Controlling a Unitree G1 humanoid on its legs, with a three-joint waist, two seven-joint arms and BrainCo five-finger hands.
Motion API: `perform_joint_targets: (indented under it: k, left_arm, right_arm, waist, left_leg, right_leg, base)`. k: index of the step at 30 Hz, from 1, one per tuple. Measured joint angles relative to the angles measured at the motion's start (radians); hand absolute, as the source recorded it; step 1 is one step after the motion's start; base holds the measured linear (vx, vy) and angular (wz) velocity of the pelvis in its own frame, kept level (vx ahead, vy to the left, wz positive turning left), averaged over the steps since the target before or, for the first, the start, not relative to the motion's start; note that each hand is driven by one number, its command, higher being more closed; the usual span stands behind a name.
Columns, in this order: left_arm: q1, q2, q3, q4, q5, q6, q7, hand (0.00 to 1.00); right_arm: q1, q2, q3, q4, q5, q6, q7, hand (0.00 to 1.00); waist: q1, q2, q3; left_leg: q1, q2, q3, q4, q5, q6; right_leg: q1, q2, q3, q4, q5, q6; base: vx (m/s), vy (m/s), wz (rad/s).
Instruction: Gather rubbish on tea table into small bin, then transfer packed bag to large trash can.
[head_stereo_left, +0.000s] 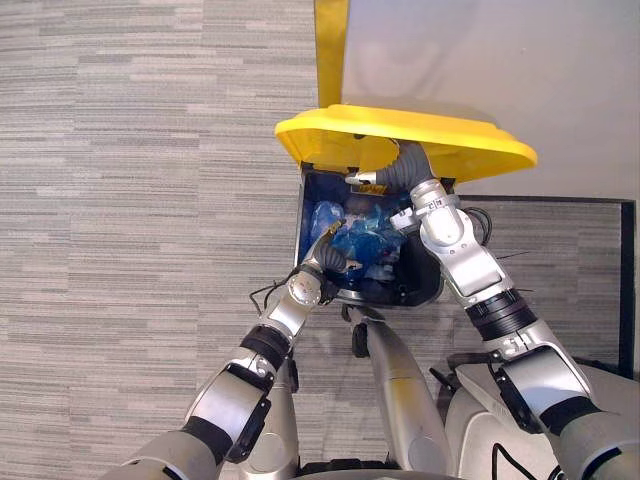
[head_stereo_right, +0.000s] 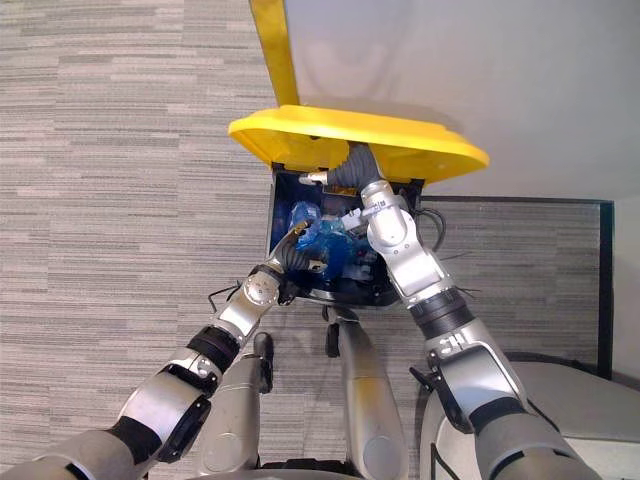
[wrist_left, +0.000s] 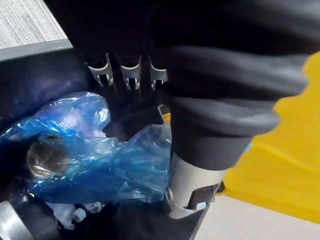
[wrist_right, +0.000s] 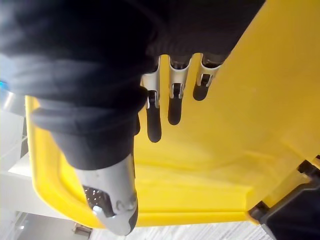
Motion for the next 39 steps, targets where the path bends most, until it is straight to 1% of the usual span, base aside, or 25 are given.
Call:
perform_joint_targets:
  k: [3, 6, 7, 8, 11, 12, 15, 16, 17, 18, 21, 23, 24, 27, 29, 30, 31, 32, 33, 34, 35, 36, 37, 38, 39]
  left_arm:
    - [0.024, 0.012, 0.0, -0.018, -0.021, 0.0, 0.0, 0.0]
    - [0.075, 0.042, 0.002, -0.078, -0.059, -0.001, -0.001, 0.0]
    - [0.117, 0.063, 0.012, -0.122, -0.088, -0.005, -0.001, 0.0]
    - [0.145, 0.076, 0.02, -0.139, -0.105, -0.008, -0.002, 0.0]
    - [0.267, 0.09, 0.084, -0.209, -0.149, -0.027, -0.006, 0.0]
    - [0.322, 0.104, 0.112, -0.233, -0.175, -0.032, -0.008, 0.0]
    - [0.44, 0.144, 0.178, -0.253, -0.194, -0.05, -0.019, 0.0]
    - [0.464, 0.15, 0.193, -0.253, -0.196, -0.05, -0.025, 0.0]
    - [0.514, 0.159, 0.227, -0.253, -0.196, -0.05, -0.03, 0.0]
    - [0.558, 0.161, 0.255, -0.253, -0.196, -0.049, -0.034, 0.0]
    - [0.648, 0.167, 0.321, -0.237, -0.196, -0.049, -0.051, 0.0]
    - [0.683, 0.169, 0.357, -0.172, -0.194, -0.048, -0.057, 0.0]
    - [0.691, 0.17, 0.377, -0.126, -0.19, -0.044, -0.063, 0.0]
    - [0.709, 0.169, 0.409, -0.044, -0.171, -0.034, -0.072, 0.0]
    - [0.725, 0.167, 0.428, 0.001, -0.162, -0.028, -0.075, 0.0]
    - [0.732, 0.165, 0.436, 0.025, -0.162, -0.027, -0.076, 0.0]
    - [0.735, 0.165, 0.436, 0.033, -0.162, -0.026, -0.076, 0.0]
    - [0.739, 0.165, 0.437, 0.044, -0.162, -0.026, -0.075, 0.0]
    - [0.741, 0.163, 0.438, 0.046, -0.162, -0.026, -0.075, 0.0]
    - [0.742, 0.157, 0.442, 0.045, -0.162, -0.026, -0.074, 0.0]
    - [0.742, 0.135, 0.448, 0.044, -0.162, -0.028, -0.07, 0.0]
    - [0.742, 0.122, 0.451, 0.045, -0.163, -0.027, -0.069, 0.0]
    - [0.74, 0.116, 0.451, 0.045, -0.163, -0.027, -0.068, 0.0]
    - [0.745, 0.108, 0.45, 0.044, -0.163, -0.024, -0.068, 0.0]
    - [0.752, 0.098, 0.448, 0.042, -0.165, -0.022, -0.067, 0.0]
  right_arm:
    - [0.039, 0.0, -0.001, 0.002, -0.01, 0.0, 0.002, 0.0]
    - [0.111, 0.003, -0.016, 0.005, -0.017, 0.0, 0.02, 0.0]
    - [0.154, 0.011, -0.037, 0.018, -0.018, 0.002, 0.024, 0.0]
    - [0.183, 0.011, -0.049, 0.028, -0.018, 0.004, 0.025, 0.0]
    - [0.286, 0.014, -0.103, 0.053, -0.019, 0.006, 0.042, 0.0]
    - [0.331, 0.014, -0.126, 0.053, -0.019, 0.006, 0.048, 0.0]
    - [0.423, 0.018, -0.168, 0.054, -0.039, 0.006, 0.066, 0.0]
    - [0.438, 0.022, -0.177, 0.054, -0.039, 0.005, 0.068, 0.0]
    - [0.476, 0.039, -0.202, 0.054, -0.039, 0.005, 0.071, 0.0]
    - [0.502, 0.049, -0.214, 0.061, -0.039, 0.005, 0.082, 0.0]
    - [0.551, 0.079, -0.263, 0.084, -0.039, 0.004, 0.101, 0.0]
    - [0.588, 0.087, -0.287, 0.085, -0.039, 0.004, 0.11, 0.0]
    - [0.608, 0.092, -0.303, 0.086, -0.038, 0.003, 0.111, 0.0]
    - [0.637, 0.095, -0.321, 0.093, -0.038, 0.002, 0.111, 0.0]
    - [0.65, 0.099, -0.323, 0.126, -0.036, -0.005, 0.111, 0.0]
    - [0.659, 0.104, -0.325, 0.142, -0.036, -0.006, 0.111, 0.0]
    - [0.665, 0.11, -0.325, 0.15, -0.034, -0.007, 0.111, 0.0]
    - [0.687, 0.125, -0.325, 0.159, -0.033, -0.008, 0.111, 0.0]
    - [0.7, 0.138, -0.324, 0.158, -0.033, -0.011, 0.111, 0.0]
    - [0.715, 0.144, -0.321, 0.157, -0.028, -0.013, 0.111, 0.0]
    - [0.73, 0.152, -0.31, 0.158, -0.024, -0.015, 0.112, 0.0]
    - [0.749, 0.168, -0.311, 0.159, -0.025, -0.015, 0.112, 0.0]
    - [0.769, 0.177, -0.313, 0.16, -0.027, -0.015, 0.112, 0.0]
    - [0.819, 0.202, -0.318, 0.175, -0.03, -0.017, 0.112, 0.0]
    - [0.862, 0.235, -0.332, 0.215, -0.034, -0.013, 0.112, 0.0]
  waist:
    - [0.0, 0.0, -0.001]
    - [0.003, -0.002, -0.024]
    - [0.001, -0.001, -0.026]
    - [0.0, 0.0, -0.032]
    - [-0.002, 0.005, -0.081]
    - [-0.004, 0.006, -0.103]
    - [-0.005, 0.007, -0.143]
    - [-0.005, 0.008, -0.148]
    - [-0.003, 0.007, -0.164]
    - [-0.003, 0.007, -0.178]
    - [0.001, 0.007, -0.19]
    - [0.0, 0.009, -0.21]
    - [-0.002, 0.01, -0.221]
    - [-0.008, 0.009, -0.23]
    - [-0.008, 0.006, -0.231]
    - [-0.001, 0.003, -0.23]
    - [-0.001, 0.0, -0.228]
    - [0.0, -0.006, -0.227]
    - [-0.001, -0.018, -0.223]
    - [0.0, -0.025, -0.222]
    - [0.005, -0.005, -0.219]
    - [0.007, -0.013, -0.219]
    - [0.003, -0.016, -0.218]
    - [0.003, -0.012, -0.217]
    - [0.006, -0.027, -0.23]
  left_leg:
    - [0.024, -0.001, 0.0, -0.024, 0.008, -0.004]
    - [0.037, -0.006, -0.001, -0.065, 0.03, -0.008]
    - [0.069, -0.012, -0.004, -0.096, 0.044, -0.018]
    - [0.091, -0.012, -0.006, -0.113, 0.048, -0.019]
    - [0.145, -0.011, -0.021, -0.168, 0.063, -0.016]
    - [0.169, -0.008, -0.028, -0.188, 0.066, -0.016]
    - [0.206, -0.007, -0.035, -0.211, 0.071, -0.016]
    - [0.215, -0.008, -0.035, -0.217, 0.073, -0.014]
    - [0.237, -0.012, -0.034, -0.232, 0.08, -0.003]
    - [0.252, -0.014, -0.029, -0.239, 0.081, -0.002]
    - [0.29, -0.019, -0.025, -0.242, 0.077, 0.005]
    - [0.304, -0.023, -0.029, -0.243, 0.077, 0.008]
    - [0.312, -0.026, -0.031, -0.245, 0.077, 0.008]
    - [0.337, -0.035, -0.033, -0.243, 0.076, 0.009]
    - [0.356, -0.043, -0.027, -0.222, 0.069, 0.02]
    - [0.365, -0.052, -0.018, -0.207, 0.064, 0.028]
    - [0.364, -0.057, -0.009, -0.193, 0.062, 0.032]
    - [0.356, -0.068, -0.003, -0.165, 0.055, 0.044]
    - [0.339, -0.083, 0.0, -0.132, 0.052, 0.049]
    - [0.33, -0.09, 0.006, -0.12, 0.054, 0.052]
    - [0.306, -0.056, 0.049, -0.13, 0.075, 0.08]
    - [0.293, -0.046, 0.065, -0.131, 0.09, 0.08]
    - [0.294, -0.041, 0.068, -0.137, 0.099, 0.08]
    - [0.296, -0.031, 0.075, -0.155, 0.121, 0.076]
    - [0.298, -0.02, 0.085, -0.181, 0.147, 0.066]
  right_leg:
    - [0.018, -0.002, -0.001, -0.009, -0.002, 0.001]
    - [0.024, -0.006, -0.008, -0.025, -0.004, 0.006]
    - [0.047, -0.006, -0.013, -0.034, -0.004, 0.005]
    - [0.062, -0.006, -0.016, -0.036, -0.004, 0.004]
    - [0.111, 0.001, -0.024, -0.069, -0.01, 0.004]
    - [0.135, 0.005, -0.03, -0.085, -0.01, 0.004]
    - [0.174, 0.005, -0.038, -0.103, -0.008, 0.001]
    - [0.181, 0.005, -0.037, -0.104, -0.007, -0.001]
    - [0.193, 0.004, -0.031, -0.104, -0.007, -0.001]
    - [0.202, 0.004, -0.025, -0.103, -0.007, -0.001]
    - [0.236, 0.002, -0.018, -0.101, -0.009, 0.002]
    - [0.25, -0.002, -0.017, -0.1, -0.013, 0.006]
    - [0.254, -0.006, -0.018, -0.092, -0.019, 0.016]
    - [0.272, -0.016, -0.016, -0.076, -0.028, 0.023]
    - [0.29, -0.019, -0.005, -0.064, -0.036, 0.036]
    - [0.293, -0.021, 0.011, -0.059, -0.034, 0.04]
    - [0.297, -0.023, 0.018, -0.061, -0.027, 0.047]
    - [0.3, -0.026, 0.03, -0.069, 0.003, 0.056]
    - [0.295, -0.033, 0.047, -0.076, 0.028, 0.077]
    - [0.297, -0.031, 0.067, -0.109, 0.056, 0.117]
    - [0.276, -0.029, 0.059, -0.095, 0.041, 0.155]
    - [0.213, -0.045, 0.044, 0.123, -0.024, 0.05]
    - [0.203, -0.059, 0.033, 0.224, -0.045, 0.024]
    - [0.2, -0.088, 0.031, 0.4, -0.074, 0.014]
    - [0.232, -0.12, 0.045, 0.508, -0.088, 0.018]
  base:
    - [0.02, -0.013, 0.06]
    - [0.04, -0.022, 0.07]
    - [0.08, -0.008, 0.06]
    - [0.1, -0.004, 0.05]
    - [0.09, 0.001, 0.06]
    - [0.07, 0.011, 0.05]
    - [0.07, 0.032, 0.07]
    - [0.06, 0.058, -0.04]
    - [0.05, 0.053, -0.09]
    - [0.06, 0.065, -0.12]
    - [0.02, 0.055, -0.05]
    - [0.0, 0.038, 0.03]
    - [0.0, 0.024, 0.05]
    - [-0.02, 0.02, 0.01]
    - [-0.06, 0.034, -0.16]
    - [-0.09, 0.045, -0.25]
    - [-0.14, 0.068, -0.35]
    - [-0.19, 0.093, -0.33]
    - [-0.19, 0.093, -0.42]
    - [-0.25, 0.053, -0.57]
    - [-0.33, 0.021, -0.65]
    - [-0.32, 0.009, -0.56]
    - [-0.3, 0.013, -0.36]
    - [-0.17, -0.04, -0.31]
    - [-0.12, -0.047, -0.31]
